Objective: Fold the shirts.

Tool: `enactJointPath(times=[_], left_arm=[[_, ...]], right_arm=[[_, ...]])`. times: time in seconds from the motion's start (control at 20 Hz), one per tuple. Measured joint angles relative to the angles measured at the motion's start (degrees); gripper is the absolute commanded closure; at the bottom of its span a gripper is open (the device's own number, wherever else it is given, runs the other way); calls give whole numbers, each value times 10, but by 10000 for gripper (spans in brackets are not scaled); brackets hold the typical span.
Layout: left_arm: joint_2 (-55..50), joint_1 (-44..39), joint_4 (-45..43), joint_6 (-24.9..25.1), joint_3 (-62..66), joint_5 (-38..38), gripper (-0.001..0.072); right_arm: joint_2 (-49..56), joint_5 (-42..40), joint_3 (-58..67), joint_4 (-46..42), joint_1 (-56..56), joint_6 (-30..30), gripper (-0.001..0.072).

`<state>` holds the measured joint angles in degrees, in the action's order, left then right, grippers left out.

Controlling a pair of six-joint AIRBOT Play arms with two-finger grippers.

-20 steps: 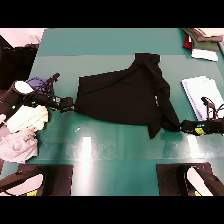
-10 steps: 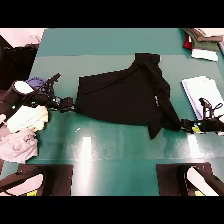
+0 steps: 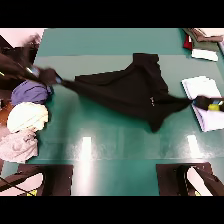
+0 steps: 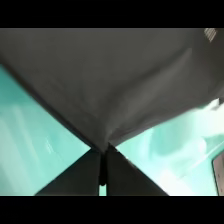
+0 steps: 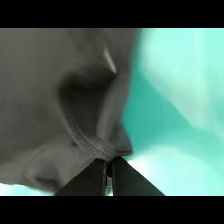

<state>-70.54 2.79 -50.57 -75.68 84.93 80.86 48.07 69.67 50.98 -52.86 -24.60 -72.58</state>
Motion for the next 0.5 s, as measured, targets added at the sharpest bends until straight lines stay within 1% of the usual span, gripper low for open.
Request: enactJointPath(times=[0.15,0.25,0.35,0.5], left_arm=[[0,9,0,-15,189,26,683],[9,11,1,-28,296,26,683],[38,12,1,-37,354,0,683],[103,14,-15,-44,384,-66,684]], right_arm=[[23,24,135,91,0,0,694],[38,32,242,132,0,0,694],[51,34,355,153,0,-1,694],[64,20,520,165,0,-10,694]])
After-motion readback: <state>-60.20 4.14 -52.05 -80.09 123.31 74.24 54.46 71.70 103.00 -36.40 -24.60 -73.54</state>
